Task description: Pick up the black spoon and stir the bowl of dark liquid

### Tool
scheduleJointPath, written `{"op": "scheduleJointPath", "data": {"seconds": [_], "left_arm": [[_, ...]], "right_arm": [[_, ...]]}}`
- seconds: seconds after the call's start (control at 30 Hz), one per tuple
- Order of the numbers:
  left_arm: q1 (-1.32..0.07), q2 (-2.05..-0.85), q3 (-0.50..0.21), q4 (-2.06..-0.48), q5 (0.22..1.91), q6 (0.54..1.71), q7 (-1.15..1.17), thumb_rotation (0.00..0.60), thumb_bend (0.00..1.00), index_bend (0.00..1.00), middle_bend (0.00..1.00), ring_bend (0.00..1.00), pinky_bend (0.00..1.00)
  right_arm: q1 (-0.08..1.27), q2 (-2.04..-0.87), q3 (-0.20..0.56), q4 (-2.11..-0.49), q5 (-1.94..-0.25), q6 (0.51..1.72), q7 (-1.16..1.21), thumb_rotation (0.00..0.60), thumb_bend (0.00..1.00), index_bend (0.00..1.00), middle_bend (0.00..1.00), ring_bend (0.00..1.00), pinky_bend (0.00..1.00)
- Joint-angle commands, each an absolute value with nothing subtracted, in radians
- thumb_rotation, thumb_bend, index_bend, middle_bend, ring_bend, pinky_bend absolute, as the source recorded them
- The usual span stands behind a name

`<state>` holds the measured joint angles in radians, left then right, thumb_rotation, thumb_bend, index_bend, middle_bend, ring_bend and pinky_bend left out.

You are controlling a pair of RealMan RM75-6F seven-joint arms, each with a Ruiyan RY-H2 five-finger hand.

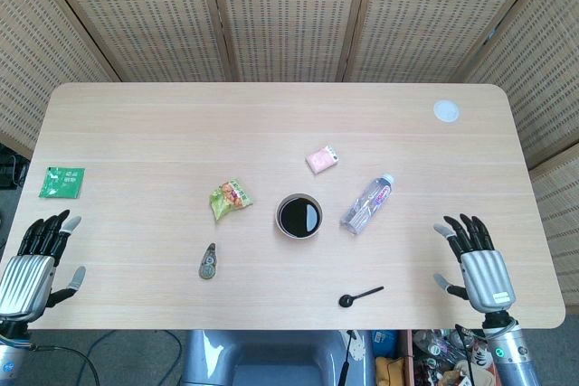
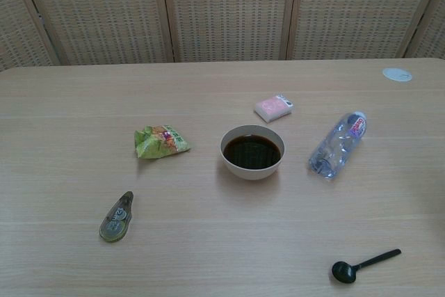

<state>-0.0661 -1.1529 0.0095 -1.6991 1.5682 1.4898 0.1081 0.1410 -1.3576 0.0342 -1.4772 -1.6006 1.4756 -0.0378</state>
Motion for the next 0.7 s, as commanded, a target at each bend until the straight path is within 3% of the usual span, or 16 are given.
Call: {"op": "scheduleJointPath", "data": {"seconds": [0.03, 0.33, 0.7], "left_arm": [[-0.070, -1.149, 0.006, -1.699, 1.568, 1.488, 0.110, 0.600, 0.41, 0.00, 0.00, 0.00, 0.00], [-0.095, -1.141, -0.011, -1.712, 1.579, 1.478, 0.132, 0.600, 0.41, 0.00, 0.00, 0.00, 0.00], [-0.122, -1.121, -0.032, -1.743, 1.581, 1.467, 0.167, 0.600, 0.41, 0.00, 0.00, 0.00, 0.00]], "right_arm": [[0.157, -1.345, 0.028, -1.491, -1.617, 1.456, -0.031, 0.600, 0.31, 0.28, 0.29, 0.16, 0.24], [0.244, -1.275, 0.010, -1.595, -1.664, 1.329, -0.057, 0.600, 0.31, 0.37, 0.48, 0.45, 0.52], [0.344, -1.247, 0.003, -1.660, -1.687, 1.186, -0.082, 0.600, 0.31, 0.41, 0.63, 0.64, 0.73]]}}
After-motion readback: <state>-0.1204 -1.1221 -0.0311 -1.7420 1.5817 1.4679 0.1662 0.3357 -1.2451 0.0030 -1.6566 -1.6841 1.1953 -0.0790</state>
